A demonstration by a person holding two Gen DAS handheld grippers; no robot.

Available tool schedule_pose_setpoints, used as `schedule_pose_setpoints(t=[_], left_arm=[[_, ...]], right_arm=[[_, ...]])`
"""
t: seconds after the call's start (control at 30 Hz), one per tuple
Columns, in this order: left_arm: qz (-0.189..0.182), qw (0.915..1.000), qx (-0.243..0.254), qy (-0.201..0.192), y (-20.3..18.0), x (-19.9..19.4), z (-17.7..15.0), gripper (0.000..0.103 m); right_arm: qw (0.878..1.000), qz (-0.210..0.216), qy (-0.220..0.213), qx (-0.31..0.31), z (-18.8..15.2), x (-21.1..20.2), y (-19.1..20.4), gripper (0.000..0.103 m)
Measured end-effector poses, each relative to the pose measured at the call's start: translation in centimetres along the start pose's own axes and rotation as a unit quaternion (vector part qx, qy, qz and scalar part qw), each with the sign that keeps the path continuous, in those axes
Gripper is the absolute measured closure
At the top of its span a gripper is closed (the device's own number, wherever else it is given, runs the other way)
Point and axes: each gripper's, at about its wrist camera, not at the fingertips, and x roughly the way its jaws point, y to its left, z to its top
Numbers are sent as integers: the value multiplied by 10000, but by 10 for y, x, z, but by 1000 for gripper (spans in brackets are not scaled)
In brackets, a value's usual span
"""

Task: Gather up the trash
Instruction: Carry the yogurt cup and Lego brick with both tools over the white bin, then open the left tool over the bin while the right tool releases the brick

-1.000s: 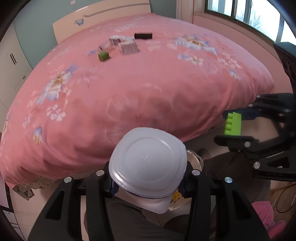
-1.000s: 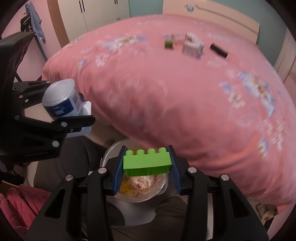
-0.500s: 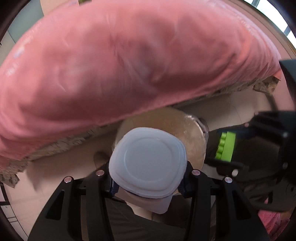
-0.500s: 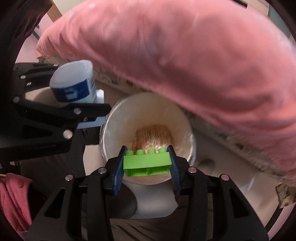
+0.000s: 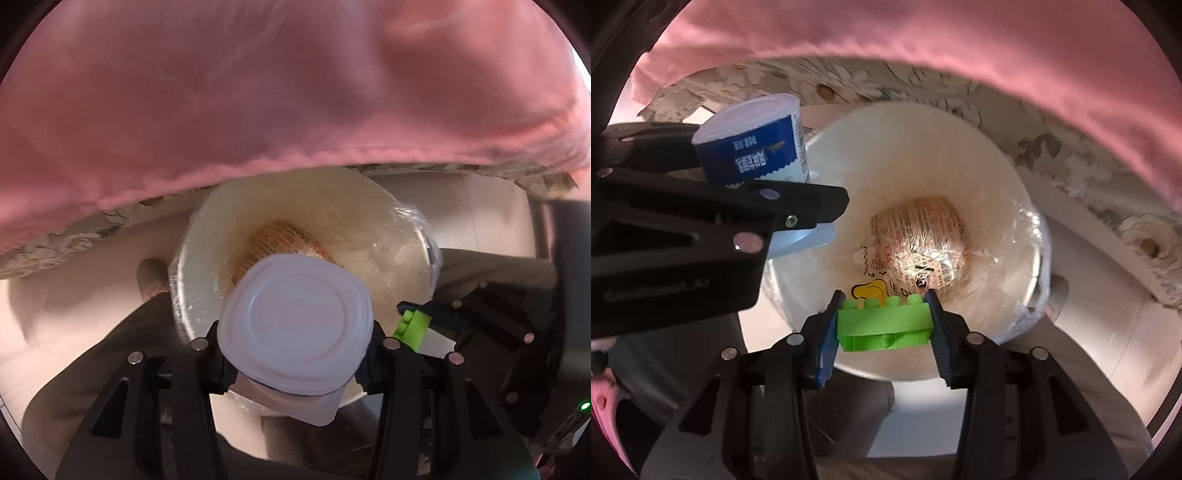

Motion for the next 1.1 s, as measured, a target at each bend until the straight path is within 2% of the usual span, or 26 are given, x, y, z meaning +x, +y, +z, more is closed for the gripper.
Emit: schedule_pose_setpoints(t=[0.23,0.5,0.57,0.63,0.9,1.1], left_arm=[[-158,9989,-328,284,11,37,13,52],[-228,9959,-584,649,17,67,18,52],[-223,9953,-628,701,19,70,18,46],[-227,9948,-678,728,19,72,18,42],[-240,9948,-657,738,12,73,18,42],[-69,9961,-528,699,14,61,9,42]], right_arm=[[9992,97,202,329,9,30,-15,58],[9982,86,393,439,19,40,-17,56],[9982,72,369,462,21,46,-22,50],[9984,77,332,461,19,53,-25,48],[9982,134,364,464,15,63,-27,48],[9989,58,286,378,8,56,-19,48]])
